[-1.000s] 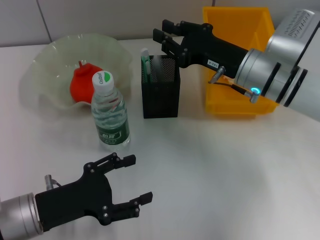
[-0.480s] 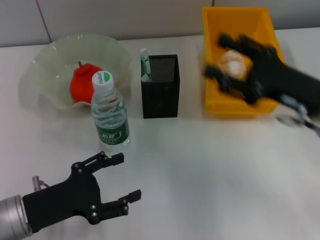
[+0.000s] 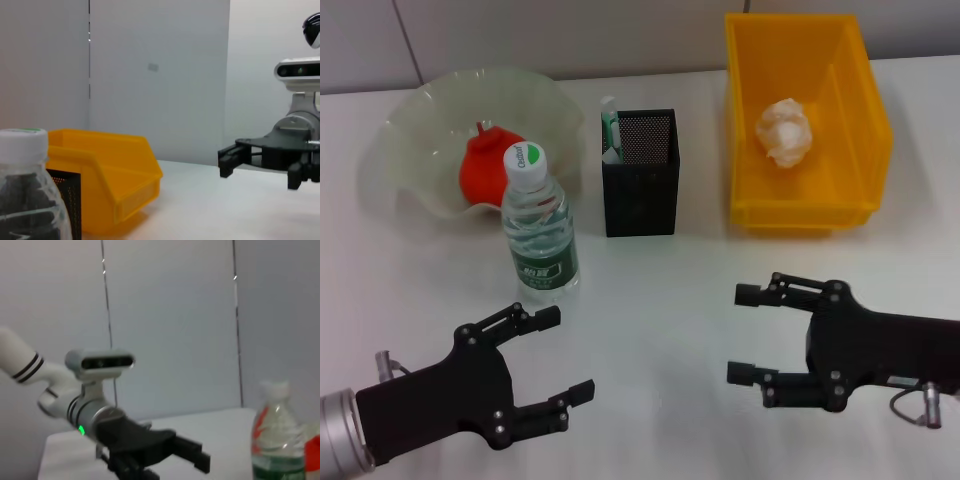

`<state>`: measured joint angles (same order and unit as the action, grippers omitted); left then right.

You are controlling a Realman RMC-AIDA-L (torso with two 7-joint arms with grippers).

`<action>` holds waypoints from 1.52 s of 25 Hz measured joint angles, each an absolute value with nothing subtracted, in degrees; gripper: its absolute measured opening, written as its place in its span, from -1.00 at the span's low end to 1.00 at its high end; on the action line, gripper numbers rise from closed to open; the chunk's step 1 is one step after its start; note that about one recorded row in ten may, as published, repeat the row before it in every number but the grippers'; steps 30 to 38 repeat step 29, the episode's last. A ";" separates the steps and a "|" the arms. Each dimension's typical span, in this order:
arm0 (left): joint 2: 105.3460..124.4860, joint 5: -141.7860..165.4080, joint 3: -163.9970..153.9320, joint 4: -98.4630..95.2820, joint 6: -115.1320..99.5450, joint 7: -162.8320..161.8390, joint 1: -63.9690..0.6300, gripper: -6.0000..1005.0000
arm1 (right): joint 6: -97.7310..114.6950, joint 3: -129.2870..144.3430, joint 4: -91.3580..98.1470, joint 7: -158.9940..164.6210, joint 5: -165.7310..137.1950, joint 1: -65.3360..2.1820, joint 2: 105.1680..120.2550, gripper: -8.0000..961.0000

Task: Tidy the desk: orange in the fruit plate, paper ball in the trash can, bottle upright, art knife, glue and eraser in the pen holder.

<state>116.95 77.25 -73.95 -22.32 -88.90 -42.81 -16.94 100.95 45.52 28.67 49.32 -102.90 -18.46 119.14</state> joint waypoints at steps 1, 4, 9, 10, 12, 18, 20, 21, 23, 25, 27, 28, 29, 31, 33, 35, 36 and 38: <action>116.89 77.25 -74.01 -22.32 -88.91 -42.84 -16.95 0.68 | 100.11 45.53 28.13 49.24 -103.65 -19.13 119.06 0.62; 116.79 77.25 -74.07 -22.32 -88.95 -42.88 -16.95 0.68 | 99.28 45.58 28.04 49.20 -104.16 -19.57 119.06 0.62; 116.72 77.25 -73.88 -22.30 -89.42 -42.94 -16.59 0.69 | 98.07 45.62 26.38 48.70 -104.74 -20.75 119.07 0.62; 116.72 77.25 -73.78 -22.20 -89.48 -42.95 -16.55 0.69 | 97.92 45.62 26.21 48.56 -104.75 -20.82 119.08 0.62; 116.72 77.25 -73.72 -22.04 -89.56 -42.96 -16.45 0.69 | 97.58 45.61 26.01 47.99 -104.75 -20.83 119.08 0.62; 116.83 77.25 -73.61 -21.97 -89.59 -42.82 -16.15 0.69 | 97.34 45.48 25.33 47.21 -104.57 -20.89 119.20 0.62; 116.87 77.25 -73.59 -21.90 -89.64 -42.63 -16.03 0.69 | 97.33 45.44 25.31 47.20 -104.48 -20.88 119.23 0.62; 116.88 77.25 -73.60 -21.89 -89.71 -42.58 -16.00 0.69 | 97.31 45.43 25.26 47.20 -104.42 -20.87 119.24 0.62; 116.88 77.25 -73.60 -21.89 -89.71 -42.58 -16.00 0.69 | 97.29 45.22 25.23 47.16 -104.40 -20.79 119.25 0.62; 116.90 77.25 -73.61 -21.88 -89.78 -42.51 -15.95 0.69 | 97.29 45.11 25.23 47.08 -104.39 -20.73 119.26 0.62; 116.95 77.25 -73.62 -21.88 -89.84 -42.47 -15.85 0.69 | 97.29 45.02 25.08 46.76 -104.37 -20.62 119.28 0.62; 116.97 77.25 -73.64 -21.88 -89.87 -42.45 -15.83 0.69 | 97.29 44.96 24.58 46.37 -104.34 -20.59 119.31 0.62; 116.97 77.25 -73.64 -21.88 -89.87 -42.45 -15.83 0.69 | 97.29 44.96 24.58 46.37 -104.34 -20.59 119.31 0.62; 116.97 77.25 -73.64 -21.88 -89.87 -42.45 -15.83 0.69 | 97.29 44.96 24.58 46.37 -104.34 -20.59 119.31 0.62; 116.97 77.25 -73.64 -21.88 -89.87 -42.45 -15.83 0.69 | 97.29 44.96 24.58 46.37 -104.34 -20.59 119.31 0.62; 116.97 77.25 -73.64 -21.88 -89.87 -42.45 -15.83 0.69 | 97.29 44.96 24.58 46.37 -104.34 -20.59 119.31 0.62; 116.97 77.25 -73.64 -21.88 -89.87 -42.45 -15.83 0.69 | 97.29 44.96 24.58 46.37 -104.34 -20.59 119.31 0.62; 116.97 77.25 -73.64 -21.88 -89.87 -42.45 -15.83 0.69 | 97.29 44.96 24.58 46.37 -104.34 -20.59 119.31 0.62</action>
